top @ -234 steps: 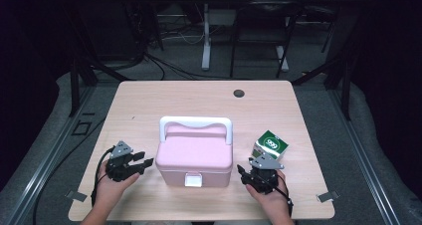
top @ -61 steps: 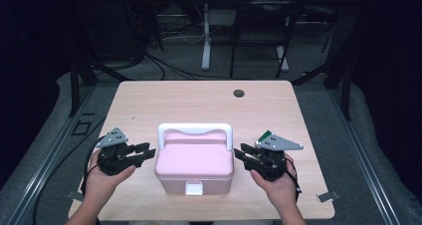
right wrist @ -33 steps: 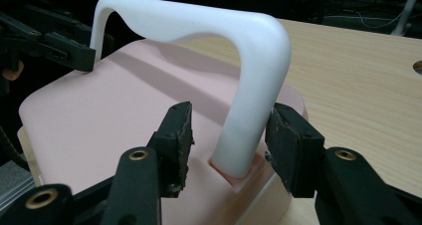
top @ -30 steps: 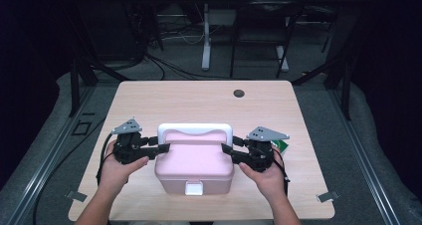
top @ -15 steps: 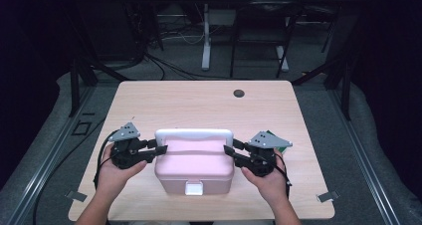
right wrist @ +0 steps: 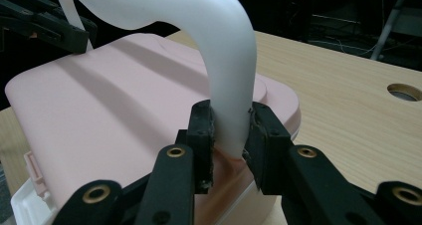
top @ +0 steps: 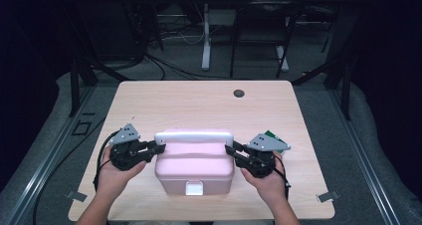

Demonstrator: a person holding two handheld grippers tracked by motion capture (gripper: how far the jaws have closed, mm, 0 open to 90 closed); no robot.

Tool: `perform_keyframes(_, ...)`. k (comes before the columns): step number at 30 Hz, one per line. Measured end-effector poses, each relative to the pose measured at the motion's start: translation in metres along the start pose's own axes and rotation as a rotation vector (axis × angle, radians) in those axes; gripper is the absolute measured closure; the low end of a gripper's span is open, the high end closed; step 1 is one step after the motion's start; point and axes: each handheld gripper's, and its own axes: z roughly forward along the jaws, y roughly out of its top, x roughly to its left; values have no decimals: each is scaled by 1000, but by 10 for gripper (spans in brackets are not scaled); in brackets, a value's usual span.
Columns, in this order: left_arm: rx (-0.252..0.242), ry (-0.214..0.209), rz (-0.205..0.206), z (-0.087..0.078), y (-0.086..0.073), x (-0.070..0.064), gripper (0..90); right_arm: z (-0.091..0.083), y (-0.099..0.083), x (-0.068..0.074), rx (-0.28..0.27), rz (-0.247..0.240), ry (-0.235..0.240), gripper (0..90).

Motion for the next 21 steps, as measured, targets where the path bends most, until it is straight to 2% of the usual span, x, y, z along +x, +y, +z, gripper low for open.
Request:
perform_keyframes(5,10,0,3,0,1,0,735,1,0,0,-6,-2,1,740)
perform_keyframes(14,13,-13,-15,0,6,3,735,1,4,-2,14,0,6,741)
perform_keyframes(17,6,-14,-15,-2,10,4,735,0,7,-3,-9,14,14,742)
perform_keyframes(21,-1,-18,-21,-3,11,5,734,-1,10,-3,-12,20,1,742)
